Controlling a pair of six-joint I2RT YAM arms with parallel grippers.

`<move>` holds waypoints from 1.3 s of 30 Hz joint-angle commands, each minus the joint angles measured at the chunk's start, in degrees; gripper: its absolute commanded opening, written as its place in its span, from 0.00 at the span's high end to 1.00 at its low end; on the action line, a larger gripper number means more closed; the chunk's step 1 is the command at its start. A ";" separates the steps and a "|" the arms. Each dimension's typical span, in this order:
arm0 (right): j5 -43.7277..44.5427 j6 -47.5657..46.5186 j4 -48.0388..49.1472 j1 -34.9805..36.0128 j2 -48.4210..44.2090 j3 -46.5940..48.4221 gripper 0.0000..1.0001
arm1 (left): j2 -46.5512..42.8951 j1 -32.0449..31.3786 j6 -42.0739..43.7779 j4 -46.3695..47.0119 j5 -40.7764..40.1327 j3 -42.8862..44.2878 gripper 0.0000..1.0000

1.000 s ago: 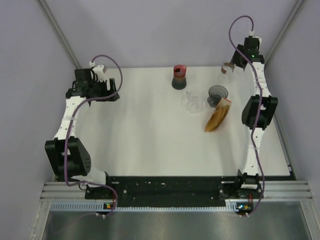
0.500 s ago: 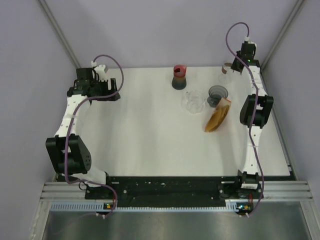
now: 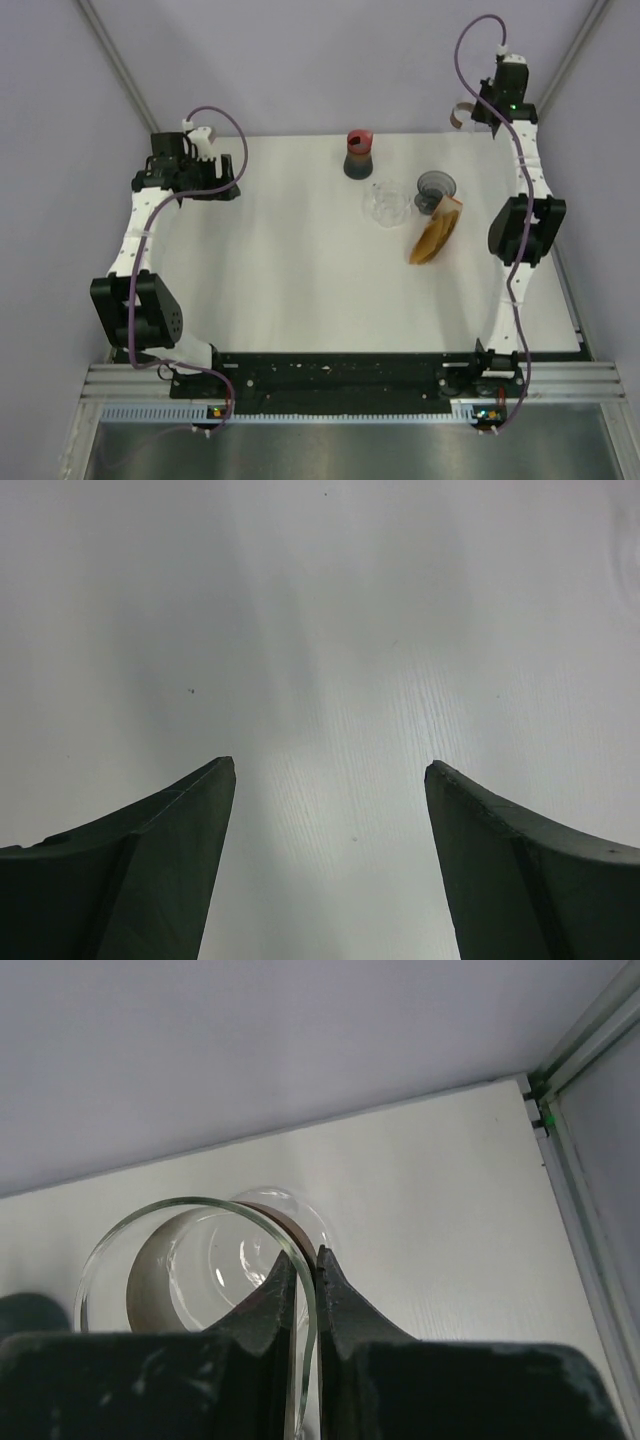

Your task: Place the coffee filter in the dripper

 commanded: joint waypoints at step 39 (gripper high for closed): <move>-22.55 -20.79 19.22 45.65 -29.55 -56.74 0.97 | -4.55 -0.16 4.10 -1.95 1.79 1.17 0.17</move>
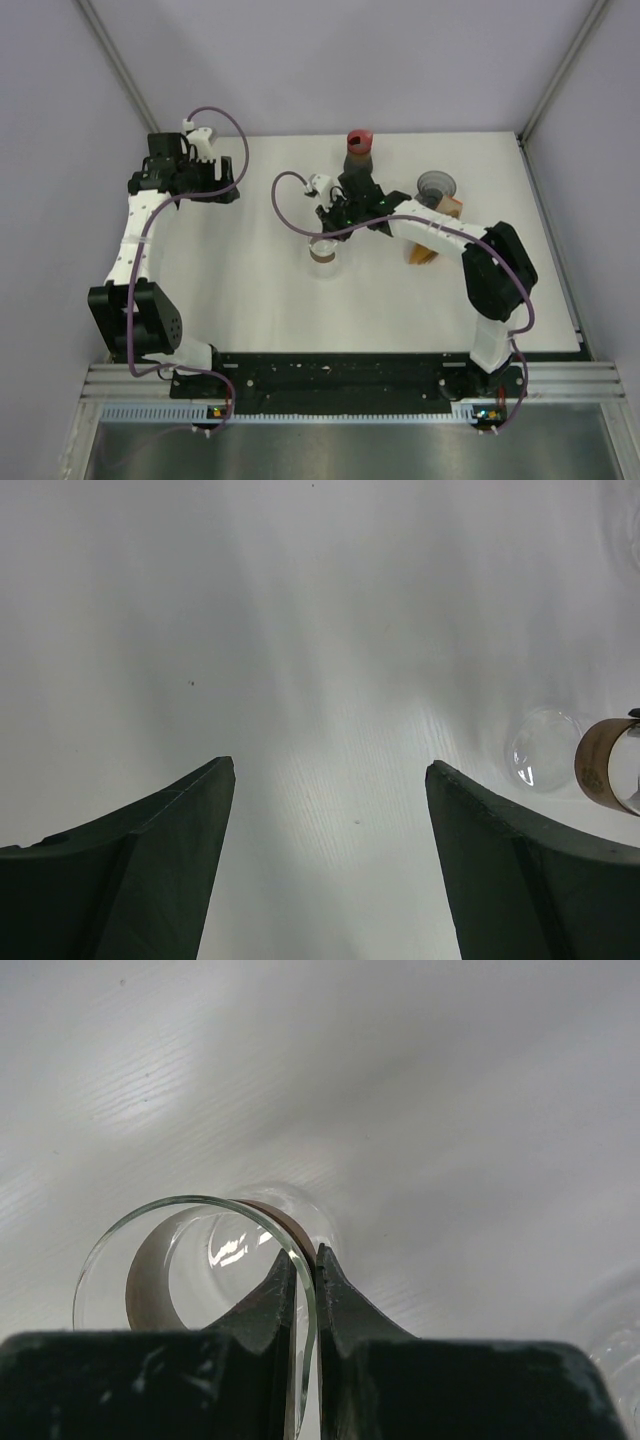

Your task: Place the coffee filter in the dripper

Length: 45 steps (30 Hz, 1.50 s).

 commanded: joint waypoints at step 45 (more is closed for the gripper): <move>25.92 5.91 -17.62 -12.15 14.23 21.63 0.46 | -3.49 -0.03 2.22 0.06 2.67 0.01 0.17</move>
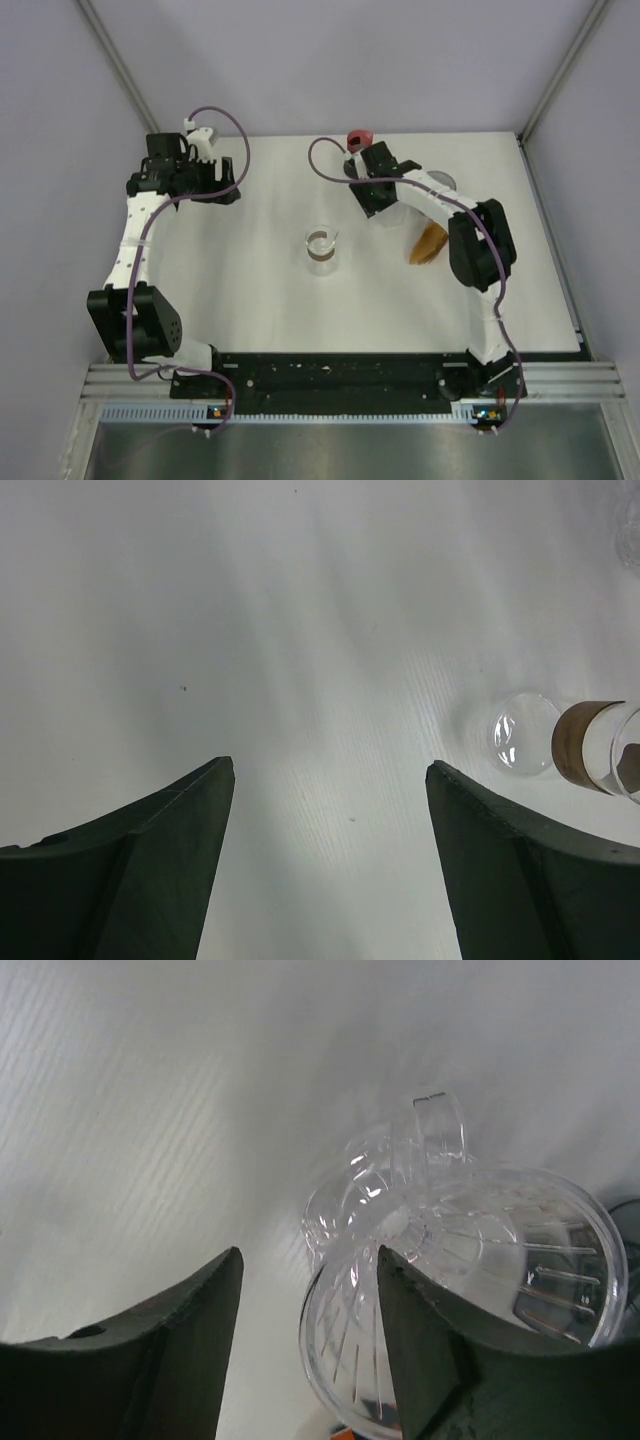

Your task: Place the coffee filter in the dripper

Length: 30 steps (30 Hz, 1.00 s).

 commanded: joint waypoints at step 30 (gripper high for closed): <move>5.33 -38.72 -1.66 32.37 -20.29 -5.69 1.00 | -3.25 -0.03 2.01 -0.03 0.59 0.10 0.16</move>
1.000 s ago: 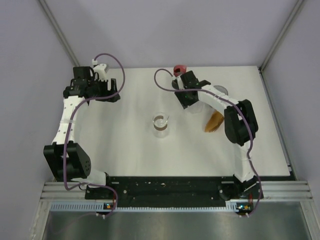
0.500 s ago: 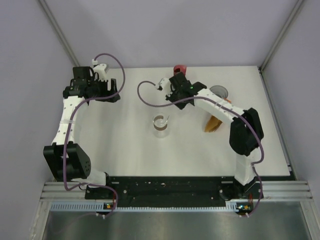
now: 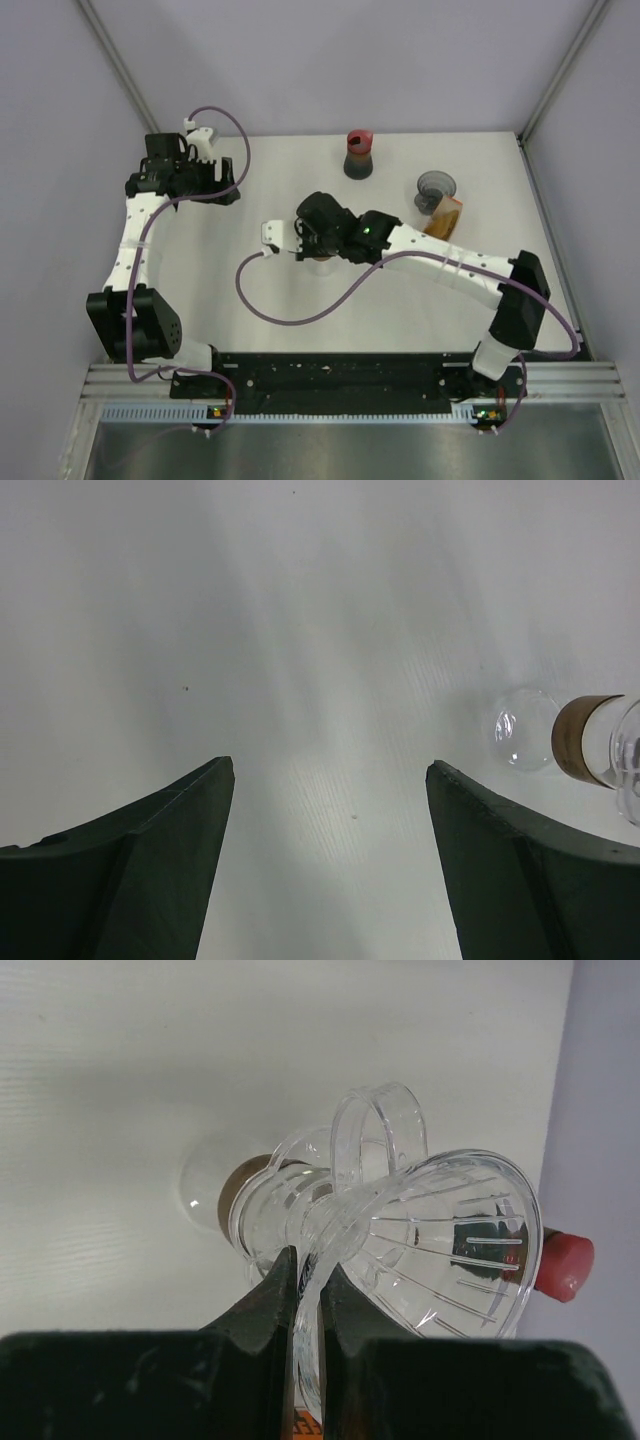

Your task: Place the coffee filter in the dripper

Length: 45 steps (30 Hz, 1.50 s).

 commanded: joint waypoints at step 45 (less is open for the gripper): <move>9.86 55.07 -2.30 -24.06 -18.08 -3.35 0.45 | -2.57 -0.03 1.38 -0.28 1.65 0.18 0.16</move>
